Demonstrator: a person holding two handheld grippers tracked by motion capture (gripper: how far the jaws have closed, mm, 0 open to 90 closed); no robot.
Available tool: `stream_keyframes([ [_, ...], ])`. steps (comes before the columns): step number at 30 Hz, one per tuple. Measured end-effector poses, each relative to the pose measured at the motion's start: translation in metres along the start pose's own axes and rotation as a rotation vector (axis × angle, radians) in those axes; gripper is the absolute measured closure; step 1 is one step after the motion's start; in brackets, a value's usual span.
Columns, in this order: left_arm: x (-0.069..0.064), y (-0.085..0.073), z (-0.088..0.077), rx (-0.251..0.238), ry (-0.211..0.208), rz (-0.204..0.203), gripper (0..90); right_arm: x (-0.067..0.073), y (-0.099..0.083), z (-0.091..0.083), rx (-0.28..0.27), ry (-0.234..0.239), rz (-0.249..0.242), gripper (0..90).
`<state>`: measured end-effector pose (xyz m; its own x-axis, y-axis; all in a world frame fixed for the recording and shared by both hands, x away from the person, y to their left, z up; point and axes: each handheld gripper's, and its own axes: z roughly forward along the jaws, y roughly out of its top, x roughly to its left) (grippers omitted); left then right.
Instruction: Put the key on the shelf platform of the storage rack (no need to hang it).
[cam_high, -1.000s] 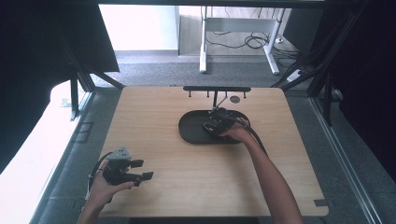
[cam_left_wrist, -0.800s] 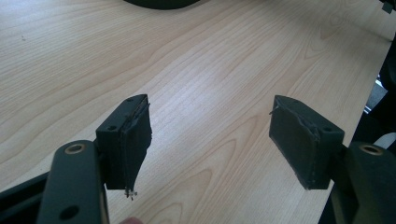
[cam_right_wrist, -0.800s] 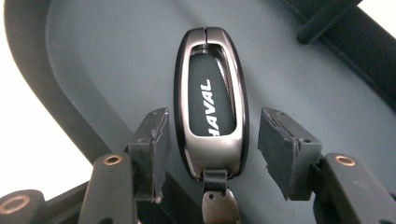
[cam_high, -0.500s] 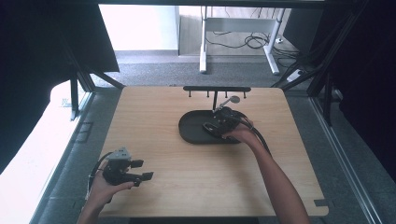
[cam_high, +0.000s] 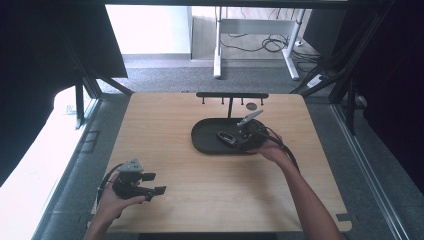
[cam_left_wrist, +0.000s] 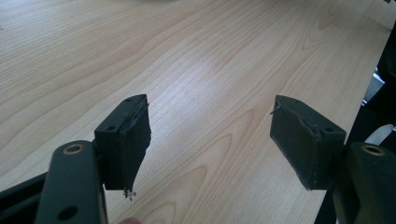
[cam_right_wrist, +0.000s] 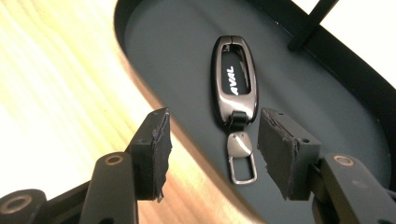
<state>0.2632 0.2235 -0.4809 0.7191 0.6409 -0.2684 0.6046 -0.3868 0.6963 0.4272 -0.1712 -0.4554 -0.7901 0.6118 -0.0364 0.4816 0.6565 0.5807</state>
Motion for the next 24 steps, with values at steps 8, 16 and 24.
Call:
stream_keyframes([
  [8, -0.001, 0.0, 0.001, -0.001, -0.002, 0.002, 29.2, 0.006, -0.022, -0.019, -0.051, 0.016, 0.012, 44.8],
  [16, -0.002, 0.0, 0.001, 0.002, 0.001, 0.003, 29.3, 0.014, -0.052, -0.033, -0.083, 0.02, 0.031, 44.8],
  [24, -0.003, 0.001, 0.002, 0.005, 0.0, 0.007, 29.2, 0.024, -0.088, -0.042, -0.116, 0.022, 0.06, 45.1],
])
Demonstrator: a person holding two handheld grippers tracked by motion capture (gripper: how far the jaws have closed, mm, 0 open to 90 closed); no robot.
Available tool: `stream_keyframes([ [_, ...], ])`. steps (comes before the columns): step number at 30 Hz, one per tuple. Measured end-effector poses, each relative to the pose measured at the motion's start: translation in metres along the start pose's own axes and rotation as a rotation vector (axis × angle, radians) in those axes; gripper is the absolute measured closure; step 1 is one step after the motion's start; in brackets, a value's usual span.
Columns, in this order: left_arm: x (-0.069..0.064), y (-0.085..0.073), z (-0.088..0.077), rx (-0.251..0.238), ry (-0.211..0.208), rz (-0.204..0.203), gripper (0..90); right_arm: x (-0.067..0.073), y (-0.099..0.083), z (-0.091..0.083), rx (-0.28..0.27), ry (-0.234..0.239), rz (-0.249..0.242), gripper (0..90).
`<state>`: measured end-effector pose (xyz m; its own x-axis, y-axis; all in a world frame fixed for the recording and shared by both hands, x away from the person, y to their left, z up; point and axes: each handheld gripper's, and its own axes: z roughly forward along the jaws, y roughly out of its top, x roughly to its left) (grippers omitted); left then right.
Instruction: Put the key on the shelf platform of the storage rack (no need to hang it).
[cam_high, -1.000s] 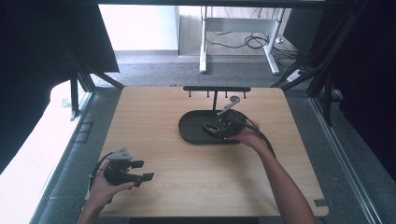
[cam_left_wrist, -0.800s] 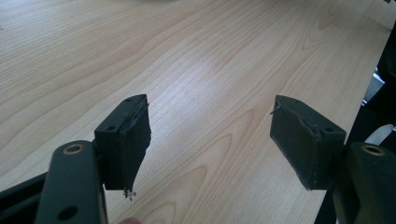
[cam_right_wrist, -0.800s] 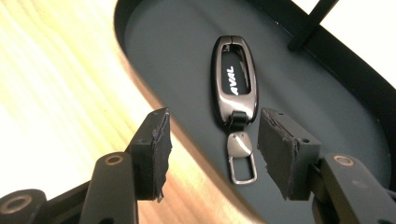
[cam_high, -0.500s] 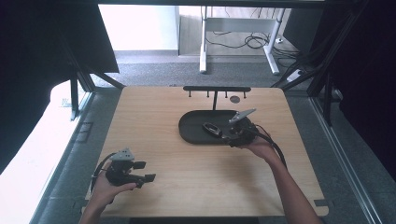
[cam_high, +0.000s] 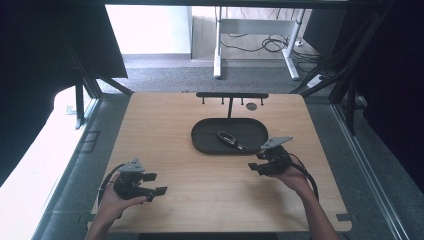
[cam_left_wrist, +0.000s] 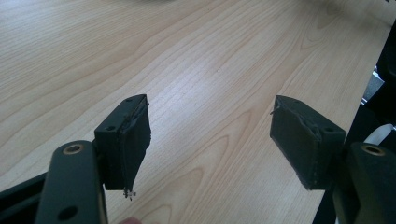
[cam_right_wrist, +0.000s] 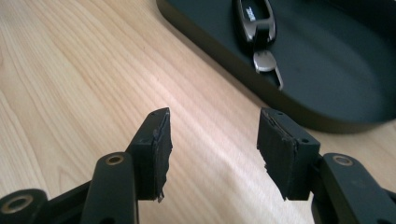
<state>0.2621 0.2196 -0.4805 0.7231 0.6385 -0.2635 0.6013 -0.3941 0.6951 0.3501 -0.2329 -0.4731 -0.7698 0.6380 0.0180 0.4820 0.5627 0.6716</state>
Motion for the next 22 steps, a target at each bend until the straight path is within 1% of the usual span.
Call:
stream_keyframes([
  [1, 0.0, 0.0, 0.0, 0.0, 0.0, -0.002, 29.3, 0.002, -0.005, -0.002, -0.006, -0.006, 0.008, 45.3],
  [4, -0.001, 0.0, 0.002, 0.005, -0.001, -0.001, 29.3, 0.005, -0.015, -0.005, -0.023, -0.011, 0.013, 45.4],
  [8, -0.001, 0.0, 0.003, 0.008, -0.002, 0.0, 29.3, 0.006, -0.027, -0.01, -0.043, -0.005, 0.027, 45.4],
  [12, -0.002, 0.001, 0.004, 0.01, 0.0, -0.001, 29.2, 0.004, -0.038, -0.01, -0.073, -0.001, 0.069, 46.0],
  [13, -0.002, 0.001, 0.005, 0.012, 0.0, 0.002, 29.3, 0.002, -0.04, -0.01, -0.074, 0.001, 0.075, 46.0],
  [14, -0.002, 0.001, 0.006, 0.014, -0.001, 0.002, 29.3, 0.002, -0.041, -0.009, -0.061, -0.003, 0.072, 45.6],
  [15, -0.002, 0.001, 0.006, 0.016, 0.0, 0.002, 29.3, 0.002, -0.041, -0.009, -0.056, -0.013, 0.067, 45.6],
  [17, -0.003, 0.001, 0.007, 0.018, -0.002, 0.003, 29.2, 0.001, -0.041, -0.01, -0.072, -0.007, 0.075, 45.6],
  [20, -0.003, 0.001, 0.009, 0.022, -0.003, 0.005, 29.2, 0.001, -0.042, -0.011, -0.077, -0.021, 0.071, 45.0],
  [22, -0.004, 0.001, 0.01, 0.025, -0.003, 0.006, 29.2, 0.0, -0.043, -0.01, -0.08, -0.026, 0.078, 45.0],
])
